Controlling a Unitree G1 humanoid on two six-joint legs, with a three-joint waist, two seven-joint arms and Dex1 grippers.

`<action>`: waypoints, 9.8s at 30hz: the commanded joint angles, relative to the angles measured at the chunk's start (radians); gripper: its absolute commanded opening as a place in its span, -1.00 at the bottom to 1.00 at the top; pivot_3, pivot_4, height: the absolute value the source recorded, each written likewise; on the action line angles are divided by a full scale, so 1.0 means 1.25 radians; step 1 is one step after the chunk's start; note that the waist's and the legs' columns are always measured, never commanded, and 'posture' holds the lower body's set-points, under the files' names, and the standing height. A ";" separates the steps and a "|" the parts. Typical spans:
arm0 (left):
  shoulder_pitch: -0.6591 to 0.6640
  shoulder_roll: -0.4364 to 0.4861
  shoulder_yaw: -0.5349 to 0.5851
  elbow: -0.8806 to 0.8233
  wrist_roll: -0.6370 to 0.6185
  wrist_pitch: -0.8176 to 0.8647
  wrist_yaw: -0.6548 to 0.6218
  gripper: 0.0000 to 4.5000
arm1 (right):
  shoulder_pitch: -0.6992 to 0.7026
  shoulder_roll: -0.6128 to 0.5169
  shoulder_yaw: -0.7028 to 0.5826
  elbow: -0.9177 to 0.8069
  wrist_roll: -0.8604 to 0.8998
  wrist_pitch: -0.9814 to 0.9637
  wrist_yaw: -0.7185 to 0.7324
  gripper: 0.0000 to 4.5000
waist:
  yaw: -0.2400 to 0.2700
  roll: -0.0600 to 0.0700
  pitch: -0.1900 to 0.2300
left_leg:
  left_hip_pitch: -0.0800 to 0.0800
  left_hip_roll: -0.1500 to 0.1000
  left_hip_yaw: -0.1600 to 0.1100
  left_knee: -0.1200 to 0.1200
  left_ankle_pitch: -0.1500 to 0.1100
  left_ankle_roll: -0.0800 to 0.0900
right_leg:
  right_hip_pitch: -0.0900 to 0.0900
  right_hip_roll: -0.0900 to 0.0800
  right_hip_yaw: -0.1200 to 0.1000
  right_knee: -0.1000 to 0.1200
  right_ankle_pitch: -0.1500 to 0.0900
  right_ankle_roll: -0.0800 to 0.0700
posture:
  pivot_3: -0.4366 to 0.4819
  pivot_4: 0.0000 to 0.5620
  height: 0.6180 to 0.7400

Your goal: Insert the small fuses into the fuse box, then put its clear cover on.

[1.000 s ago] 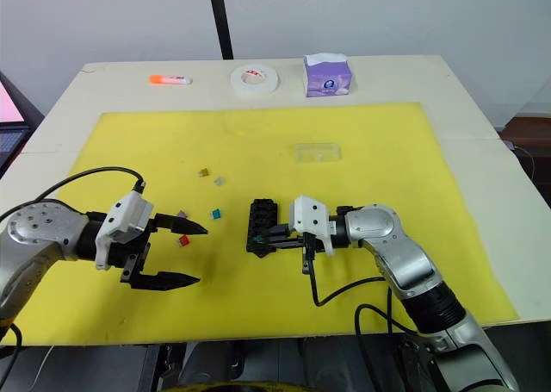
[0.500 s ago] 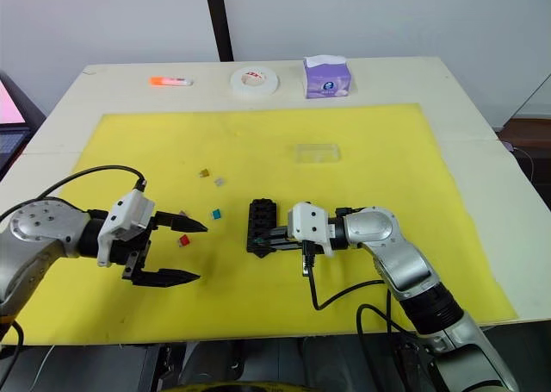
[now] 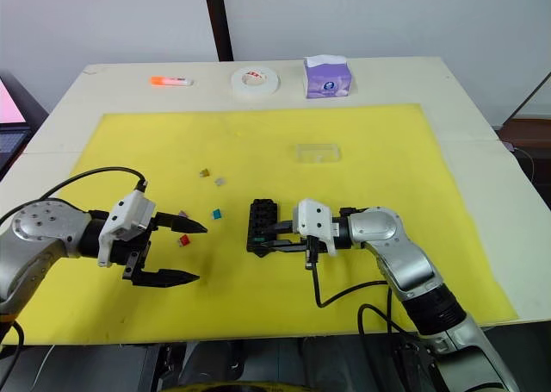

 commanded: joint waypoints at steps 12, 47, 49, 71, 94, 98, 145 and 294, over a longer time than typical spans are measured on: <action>-0.043 -0.012 0.006 0.008 -0.003 0.001 0.000 0.97 | -0.024 0.028 -0.012 -0.088 0.060 0.108 -0.029 -0.98 | 0.000 0.000 0.000 | 0.000 0.000 0.000 0.000 0.000 0.000 | 0.000 0.000 0.000 0.000 0.000 0.000 | -0.05 -0.47 1.00; -0.042 -0.005 0.005 0.015 0.007 0.005 -0.002 0.97 | -0.002 0.038 -0.008 -0.006 0.003 0.015 -0.042 -0.98 | -0.001 0.000 0.000 | 0.000 0.000 0.000 0.000 0.000 0.000 | 0.000 0.000 0.000 0.000 0.000 0.000 | -0.05 -0.47 1.00; -0.042 -0.005 0.005 0.016 0.007 0.004 -0.002 0.97 | -0.008 0.041 -0.018 -0.023 0.020 0.032 -0.045 -0.98 | -0.001 0.000 0.000 | 0.000 0.000 0.000 0.000 0.000 0.000 | 0.000 0.000 0.000 0.000 0.000 0.000 | -0.05 -0.47 1.00; -0.030 -0.003 0.002 0.021 0.025 -0.007 -0.015 0.97 | 0.030 0.024 0.018 -0.056 0.006 0.073 -0.035 -0.98 | 0.000 0.000 0.000 | 0.000 0.000 0.000 0.000 0.000 0.000 | 0.000 0.000 0.000 0.000 0.000 0.000 | -0.05 -0.47 1.00; -0.079 0.009 0.098 0.137 -0.076 0.157 0.023 0.97 | -0.030 0.024 -0.108 -0.151 0.187 0.257 -0.058 -0.98 | -0.001 0.000 0.000 | 0.000 0.000 0.000 0.000 0.000 0.000 | 0.000 0.000 0.000 0.001 0.000 0.000 | -0.05 -0.47 1.00; -0.080 0.080 0.182 0.296 -0.011 0.105 0.032 0.99 | -0.076 -0.089 -0.361 -0.161 0.377 0.475 -0.144 -0.81 | -0.001 0.000 0.000 | 0.000 0.000 0.000 0.000 0.000 0.000 | -0.001 0.000 0.000 0.002 0.000 0.000 | -0.05 -0.47 1.00; 0.023 0.059 0.108 0.248 0.014 0.097 -0.093 1.00 | -0.288 -0.154 -0.154 -0.279 0.405 0.740 -0.177 0.99 | -0.019 0.000 0.000 | 0.000 0.002 0.012 -0.001 -0.001 0.002 | -0.005 -0.002 0.007 0.002 -0.001 0.002 | -0.05 -0.47 1.00; -0.344 -0.027 0.011 0.154 -0.096 0.176 -0.012 1.00 | -0.308 0.005 -0.209 -0.088 0.455 0.499 -0.222 -1.00 | -0.002 -0.002 0.000 | -0.001 0.001 0.012 -0.002 -0.002 0.003 | -0.005 0.000 0.008 -0.001 -0.001 0.004 | -0.05 -0.47 1.00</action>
